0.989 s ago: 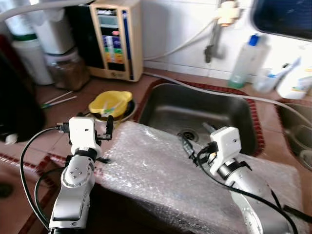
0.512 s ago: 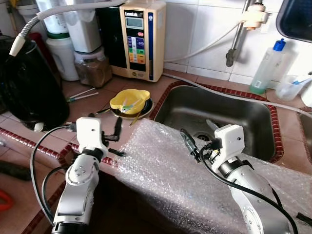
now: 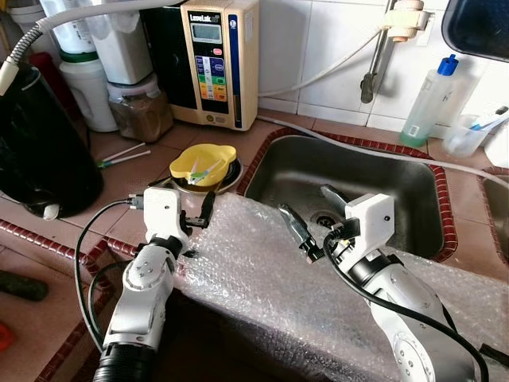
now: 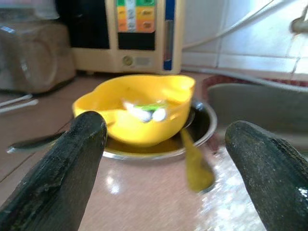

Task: Kitchen organization

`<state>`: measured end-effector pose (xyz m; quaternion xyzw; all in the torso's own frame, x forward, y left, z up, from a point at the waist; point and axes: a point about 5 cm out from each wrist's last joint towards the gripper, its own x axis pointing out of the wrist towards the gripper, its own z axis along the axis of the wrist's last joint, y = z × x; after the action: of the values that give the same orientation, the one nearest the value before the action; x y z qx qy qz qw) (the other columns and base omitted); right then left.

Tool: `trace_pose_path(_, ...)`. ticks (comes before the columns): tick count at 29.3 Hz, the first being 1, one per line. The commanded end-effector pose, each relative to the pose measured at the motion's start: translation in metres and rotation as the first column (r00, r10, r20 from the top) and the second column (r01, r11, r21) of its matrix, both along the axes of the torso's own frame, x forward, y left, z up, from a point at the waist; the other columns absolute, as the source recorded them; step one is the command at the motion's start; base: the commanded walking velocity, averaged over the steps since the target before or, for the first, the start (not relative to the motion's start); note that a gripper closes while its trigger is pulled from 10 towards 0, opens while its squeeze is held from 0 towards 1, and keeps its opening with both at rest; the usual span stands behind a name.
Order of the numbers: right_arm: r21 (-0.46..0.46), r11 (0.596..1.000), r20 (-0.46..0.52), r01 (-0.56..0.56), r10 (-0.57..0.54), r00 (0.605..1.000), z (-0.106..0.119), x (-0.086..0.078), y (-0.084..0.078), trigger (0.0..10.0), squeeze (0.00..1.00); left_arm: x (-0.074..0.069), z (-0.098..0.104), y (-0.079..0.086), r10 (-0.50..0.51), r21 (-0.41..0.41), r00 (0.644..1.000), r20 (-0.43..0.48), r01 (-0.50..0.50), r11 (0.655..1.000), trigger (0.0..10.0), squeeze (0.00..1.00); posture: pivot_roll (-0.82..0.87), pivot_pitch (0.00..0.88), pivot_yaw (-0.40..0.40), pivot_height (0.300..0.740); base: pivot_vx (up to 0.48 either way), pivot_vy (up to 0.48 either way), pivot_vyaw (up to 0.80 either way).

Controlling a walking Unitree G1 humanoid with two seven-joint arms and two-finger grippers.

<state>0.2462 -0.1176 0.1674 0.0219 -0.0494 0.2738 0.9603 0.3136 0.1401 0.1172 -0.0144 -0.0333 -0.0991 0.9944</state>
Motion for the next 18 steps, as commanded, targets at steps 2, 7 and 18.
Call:
trace_pose_path(2,0.012,0.999,-0.006,-0.041,0.041,0.999,0.004,-0.005,0.004,10.0,0.00,0.007,0.007,-0.003,0.016,-0.006,0.999,0.034,-0.016,1.000,10.0,0.00,-0.08,0.000,0.018,0.740,0.000,0.000,0.00)
trace_pose_path(7,0.046,0.987,-0.053,-0.151,0.153,0.987,0.004,-0.016,0.012,10.0,0.00,0.012,0.009,-0.006,0.024,-0.001,0.999,0.047,-0.024,1.000,10.0,0.00,-0.09,0.000,0.016,0.740,0.000,0.000,0.00)
trace_pose_path(18,0.056,0.975,-0.099,-0.215,0.220,0.970,0.002,-0.023,0.015,10.0,0.00,0.022,0.004,-0.001,0.053,0.030,0.998,0.040,-0.055,0.998,10.0,0.00,-0.09,0.000,0.024,0.740,0.000,0.000,0.00)
